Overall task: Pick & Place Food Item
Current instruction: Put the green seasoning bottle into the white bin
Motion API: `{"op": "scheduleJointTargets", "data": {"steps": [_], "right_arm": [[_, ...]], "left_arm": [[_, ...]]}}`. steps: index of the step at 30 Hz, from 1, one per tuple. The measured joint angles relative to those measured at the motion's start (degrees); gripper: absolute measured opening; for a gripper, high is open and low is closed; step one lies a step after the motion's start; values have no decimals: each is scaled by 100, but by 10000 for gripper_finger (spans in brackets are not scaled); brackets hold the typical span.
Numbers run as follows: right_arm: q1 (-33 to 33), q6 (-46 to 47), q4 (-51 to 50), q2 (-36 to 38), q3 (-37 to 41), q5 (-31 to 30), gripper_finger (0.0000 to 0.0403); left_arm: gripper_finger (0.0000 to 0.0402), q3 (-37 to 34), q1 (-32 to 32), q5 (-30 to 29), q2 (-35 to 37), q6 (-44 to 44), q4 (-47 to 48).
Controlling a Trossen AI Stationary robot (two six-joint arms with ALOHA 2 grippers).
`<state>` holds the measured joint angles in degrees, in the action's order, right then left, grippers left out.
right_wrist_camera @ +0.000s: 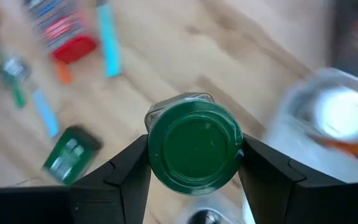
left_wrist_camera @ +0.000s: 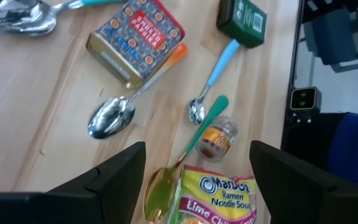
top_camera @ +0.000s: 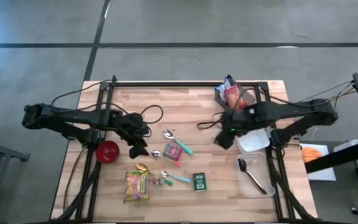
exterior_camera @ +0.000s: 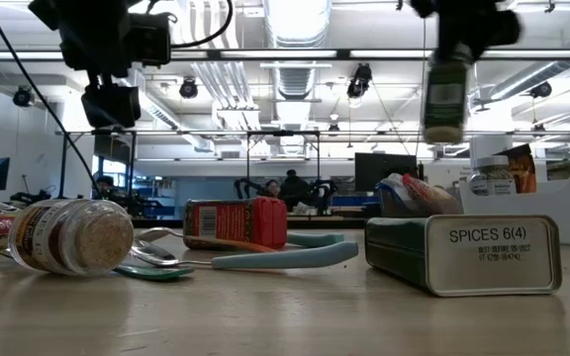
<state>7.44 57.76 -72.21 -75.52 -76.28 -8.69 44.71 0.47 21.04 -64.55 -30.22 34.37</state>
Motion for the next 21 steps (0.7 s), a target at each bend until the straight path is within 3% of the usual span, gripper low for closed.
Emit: {"op": "scheduleJointTargets", "data": {"steps": [9,21], "right_arm": [[16,1685,-734,1017,853,-524,197],[16,2296,-1216,1105,1509,-639,197]], "left_arm": [[289,0,0,0,0,-78,-74],[289,0,2,0,0,-131,-96]]}}
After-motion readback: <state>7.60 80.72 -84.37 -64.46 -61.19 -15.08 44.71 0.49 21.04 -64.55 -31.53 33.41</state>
